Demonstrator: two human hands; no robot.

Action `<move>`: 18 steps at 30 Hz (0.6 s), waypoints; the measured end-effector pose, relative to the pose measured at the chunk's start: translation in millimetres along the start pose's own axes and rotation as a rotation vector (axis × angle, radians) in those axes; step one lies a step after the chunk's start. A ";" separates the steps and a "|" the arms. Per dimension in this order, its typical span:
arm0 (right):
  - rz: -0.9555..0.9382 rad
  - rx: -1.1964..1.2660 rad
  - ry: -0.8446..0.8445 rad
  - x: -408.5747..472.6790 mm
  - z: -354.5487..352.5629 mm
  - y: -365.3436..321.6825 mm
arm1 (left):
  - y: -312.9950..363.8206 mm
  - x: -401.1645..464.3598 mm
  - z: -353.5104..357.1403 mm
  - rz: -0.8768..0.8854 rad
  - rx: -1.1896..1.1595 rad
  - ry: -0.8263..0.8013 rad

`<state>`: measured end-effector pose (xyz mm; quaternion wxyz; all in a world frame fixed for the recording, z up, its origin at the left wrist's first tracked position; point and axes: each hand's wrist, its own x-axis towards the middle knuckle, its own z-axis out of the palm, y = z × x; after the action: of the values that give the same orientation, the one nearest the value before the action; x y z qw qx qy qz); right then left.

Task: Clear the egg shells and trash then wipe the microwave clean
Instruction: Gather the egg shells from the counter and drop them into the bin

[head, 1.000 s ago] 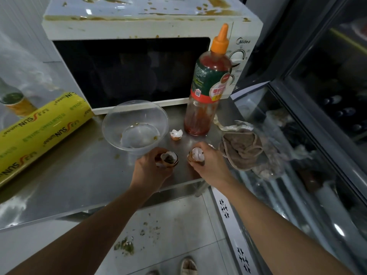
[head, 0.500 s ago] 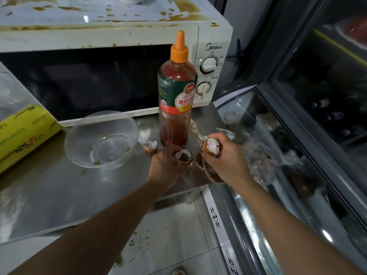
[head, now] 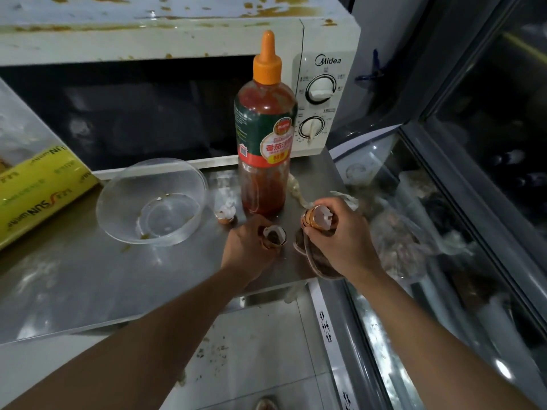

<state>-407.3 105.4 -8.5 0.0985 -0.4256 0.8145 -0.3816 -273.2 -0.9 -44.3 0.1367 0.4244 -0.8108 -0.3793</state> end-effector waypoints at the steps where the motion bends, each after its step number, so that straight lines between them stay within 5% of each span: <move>1: 0.004 -0.002 -0.003 0.1 1.4 -0.8 | -2.4 -1.2 -3.2 -0.021 -0.001 0.002; 18: -0.044 0.039 -0.108 -3.5 43.5 -36.5 | -38.9 -24.7 -49.5 -0.100 -0.102 0.196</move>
<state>-361.4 72.0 -13.3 0.1423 -0.4612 0.7909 -0.3762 -208.7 -19.8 -36.9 0.2178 0.4919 -0.7508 -0.3832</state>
